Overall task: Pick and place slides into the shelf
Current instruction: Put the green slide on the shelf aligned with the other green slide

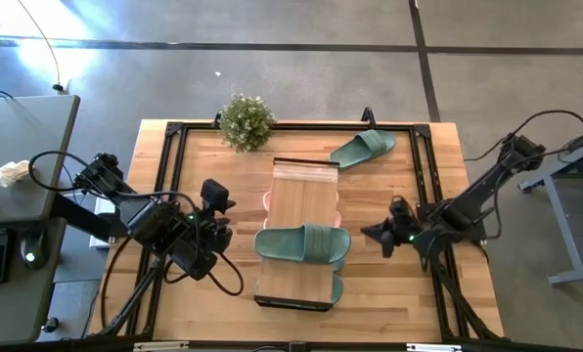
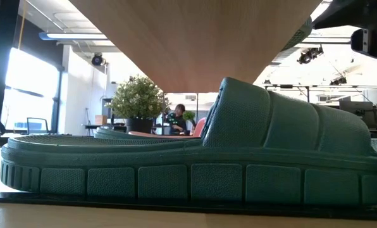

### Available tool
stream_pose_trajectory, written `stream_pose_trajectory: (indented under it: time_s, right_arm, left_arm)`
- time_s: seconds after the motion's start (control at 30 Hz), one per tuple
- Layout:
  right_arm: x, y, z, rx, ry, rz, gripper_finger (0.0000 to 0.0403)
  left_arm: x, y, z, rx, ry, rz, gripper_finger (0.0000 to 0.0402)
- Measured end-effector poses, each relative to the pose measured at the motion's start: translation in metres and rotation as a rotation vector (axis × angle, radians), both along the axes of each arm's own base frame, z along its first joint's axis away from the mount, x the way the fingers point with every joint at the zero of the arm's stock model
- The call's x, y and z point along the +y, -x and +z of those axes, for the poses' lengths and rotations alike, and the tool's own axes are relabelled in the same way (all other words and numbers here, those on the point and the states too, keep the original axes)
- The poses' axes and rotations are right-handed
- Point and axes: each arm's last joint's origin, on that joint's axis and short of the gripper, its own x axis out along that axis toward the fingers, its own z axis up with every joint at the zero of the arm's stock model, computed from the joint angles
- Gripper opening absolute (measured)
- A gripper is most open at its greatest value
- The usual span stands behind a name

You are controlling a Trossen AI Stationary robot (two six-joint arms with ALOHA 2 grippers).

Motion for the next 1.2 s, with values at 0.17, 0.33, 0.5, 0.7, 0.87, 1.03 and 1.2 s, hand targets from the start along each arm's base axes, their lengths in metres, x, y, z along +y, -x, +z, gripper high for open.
stream_pose_trajectory:
  time_s: [0.17, 0.33, 0.5, 0.7, 0.87, 1.03, 1.2]
  right_arm:
    - [-0.023, 0.013, 0.008, -0.004, 0.062, -0.106, 0.0]
    - [-0.05, 0.017, 0.009, 0.048, 0.108, -0.204, 0.0]
    - [-0.076, 0.014, 0.014, 0.118, 0.173, -0.239, 0.0]
    - [-0.104, 0.011, 0.051, 0.2, 0.346, -0.266, 0.0]
    - [-0.127, 0.016, 0.084, 0.3, 0.45, -0.338, 0.0]
    - [-0.146, 0.007, 0.113, 0.424, 0.534, -0.316, 0.0007]
    - [-0.166, -0.014, 0.126, 0.604, 0.577, -0.293, 0.0046]
  left_arm:
    - [0.0, 0.0, 0.0, -0.002, -0.01, -0.002, 0.0214]
    - [0.0, 0.0, 0.0, -0.007, -0.018, 0.0, 0.0214]
    - [0.002, 0.002, 0.003, -0.039, 0.011, 0.014, 0.0214]
    - [-0.005, -0.002, 0.033, -0.257, 0.249, -0.205, 0.0214]
    - [-0.004, -0.018, 0.061, -0.403, 0.423, -0.577, 0.0213]
    - [0.033, -0.038, 0.069, -0.453, 0.497, -0.741, 0.0213]
    - [0.087, -0.045, 0.065, -0.432, 0.454, -0.624, 0.0213]
